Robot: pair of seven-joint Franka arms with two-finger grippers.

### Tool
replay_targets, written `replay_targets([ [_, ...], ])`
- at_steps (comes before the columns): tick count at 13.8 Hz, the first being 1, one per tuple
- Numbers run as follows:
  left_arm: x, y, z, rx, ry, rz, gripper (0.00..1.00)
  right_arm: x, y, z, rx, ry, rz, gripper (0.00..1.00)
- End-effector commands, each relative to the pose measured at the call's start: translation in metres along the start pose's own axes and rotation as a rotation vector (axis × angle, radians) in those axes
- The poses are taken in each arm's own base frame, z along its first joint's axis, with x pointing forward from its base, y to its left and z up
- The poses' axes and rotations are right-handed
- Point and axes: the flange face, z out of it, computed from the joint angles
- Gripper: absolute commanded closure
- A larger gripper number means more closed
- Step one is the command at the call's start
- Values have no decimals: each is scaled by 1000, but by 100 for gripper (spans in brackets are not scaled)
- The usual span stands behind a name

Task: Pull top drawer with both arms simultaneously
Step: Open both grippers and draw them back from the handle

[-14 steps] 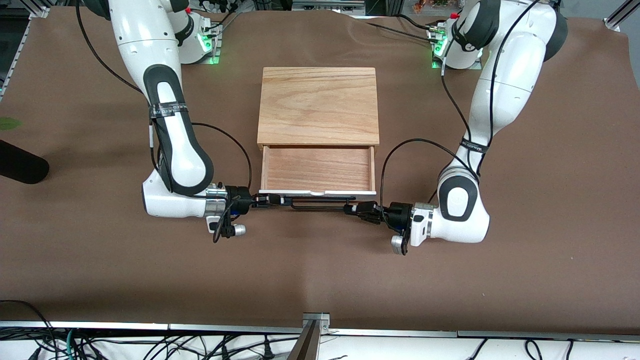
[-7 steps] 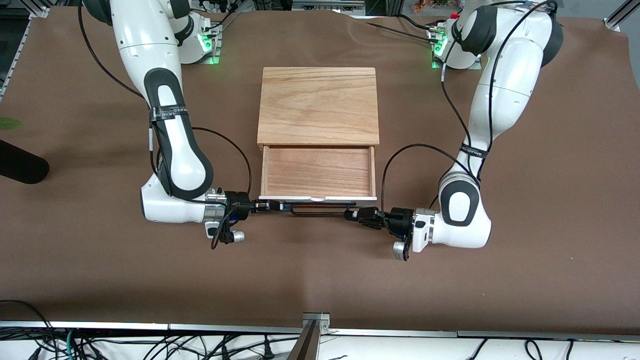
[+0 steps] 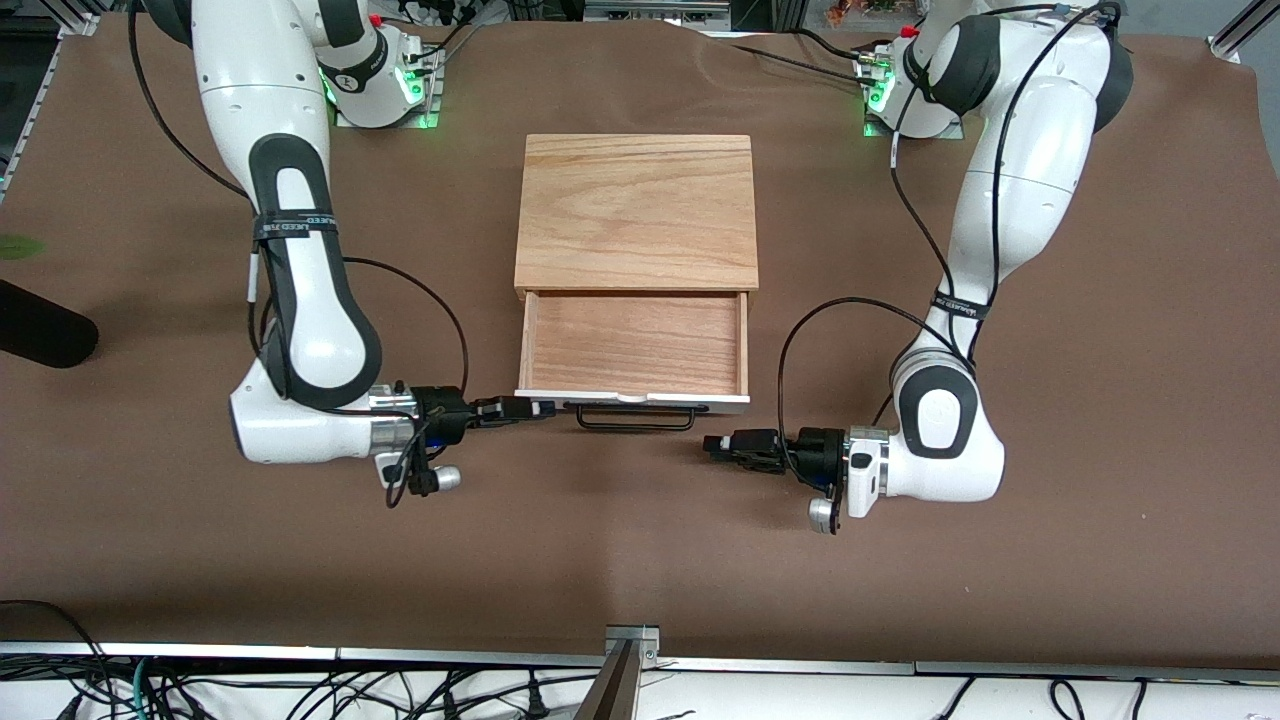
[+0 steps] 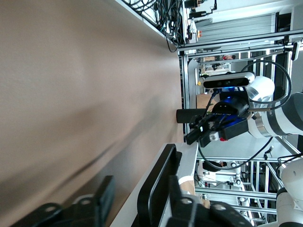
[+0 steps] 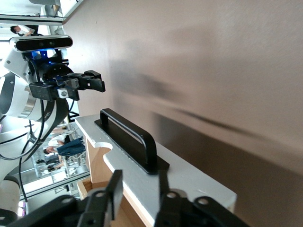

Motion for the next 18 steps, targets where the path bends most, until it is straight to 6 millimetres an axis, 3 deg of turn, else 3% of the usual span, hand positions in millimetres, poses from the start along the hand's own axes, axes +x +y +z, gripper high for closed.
replay_targets([
  [1, 6, 1, 4, -29, 18, -11, 0, -3, -17, -14, -48, -32, -30, 0],
  [2, 6, 3, 3, -29, 19, -17, 0, -4, -13, -22, -70, -43, -28, 0],
  [4, 8, 16, -1, -19, 12, -45, 0, -9, -17, -56, -133, -43, -42, 0],
  [7, 11, 46, -25, 147, -49, 1, 0, -23, -32, -105, -282, -61, -76, 0],
  [12, 11, 120, -92, 507, -146, 174, 0, -45, -56, -168, -611, -59, -140, 0],
  [18, -19, 221, -171, 956, -256, 345, 0, -52, -62, -237, -904, 19, -178, 0],
])
